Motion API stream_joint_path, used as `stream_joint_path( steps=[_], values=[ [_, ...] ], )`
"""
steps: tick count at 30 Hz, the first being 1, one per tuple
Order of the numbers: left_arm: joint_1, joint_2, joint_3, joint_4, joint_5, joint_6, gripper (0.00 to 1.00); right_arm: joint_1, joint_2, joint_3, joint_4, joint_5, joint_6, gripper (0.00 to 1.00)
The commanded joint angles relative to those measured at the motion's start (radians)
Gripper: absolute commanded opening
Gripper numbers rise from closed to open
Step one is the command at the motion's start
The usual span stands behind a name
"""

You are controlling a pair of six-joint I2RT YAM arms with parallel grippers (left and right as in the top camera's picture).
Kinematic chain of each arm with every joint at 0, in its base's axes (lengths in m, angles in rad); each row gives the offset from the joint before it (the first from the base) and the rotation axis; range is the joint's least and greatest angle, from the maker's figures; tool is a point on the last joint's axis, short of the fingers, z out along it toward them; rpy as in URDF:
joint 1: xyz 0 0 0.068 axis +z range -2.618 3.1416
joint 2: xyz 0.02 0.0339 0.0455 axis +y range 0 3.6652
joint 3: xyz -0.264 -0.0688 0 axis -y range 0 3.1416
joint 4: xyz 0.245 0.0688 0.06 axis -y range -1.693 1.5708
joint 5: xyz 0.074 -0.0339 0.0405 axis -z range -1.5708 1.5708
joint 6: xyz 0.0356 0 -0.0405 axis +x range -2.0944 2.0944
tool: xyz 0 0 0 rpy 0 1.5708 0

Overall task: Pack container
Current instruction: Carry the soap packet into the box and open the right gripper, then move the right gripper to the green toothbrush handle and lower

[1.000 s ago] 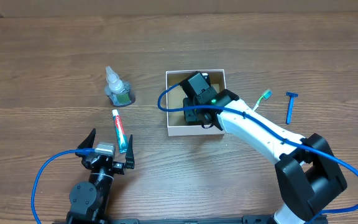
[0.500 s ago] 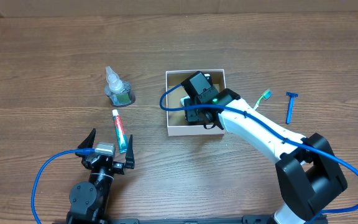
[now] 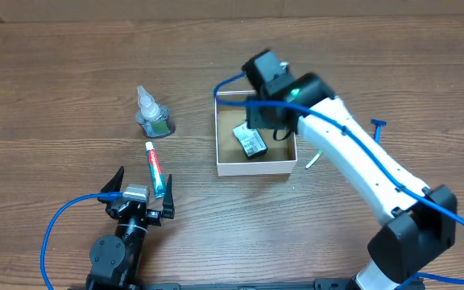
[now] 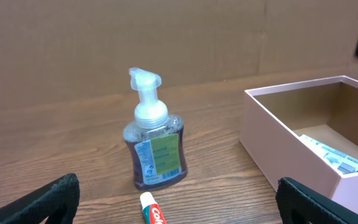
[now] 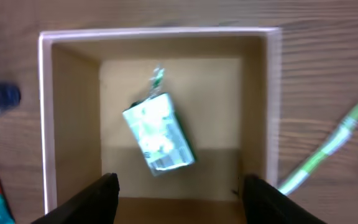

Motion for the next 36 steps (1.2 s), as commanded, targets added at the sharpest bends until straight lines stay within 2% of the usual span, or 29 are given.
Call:
stream_joint_path(
  steps=[1, 6, 13, 27, 36],
  values=[
    [0.005, -0.01, -0.003, 0.003, 0.01, 0.011, 1.0, -0.085, -0.023, 0.046, -0.077, 0.079, 0.12, 0.65],
    [0.005, -0.01, -0.003, 0.003, 0.009, 0.011, 1.0, -0.24, -0.021, 0.026, -0.146, 0.095, 0.209, 0.66],
    [0.005, -0.01, -0.003, 0.003, 0.009, 0.011, 1.0, -0.403, -0.02, -0.116, -0.045, -0.031, 0.213, 0.65],
    [0.005, -0.01, -0.003, 0.003, 0.009, 0.011, 1.0, -0.415, -0.017, -0.444, 0.255, -0.098, 0.33, 0.62],
    [0.005, -0.01, -0.003, 0.003, 0.009, 0.011, 1.0, -0.415, -0.012, -0.506, 0.351, -0.097, 0.369, 0.61]
  ],
)
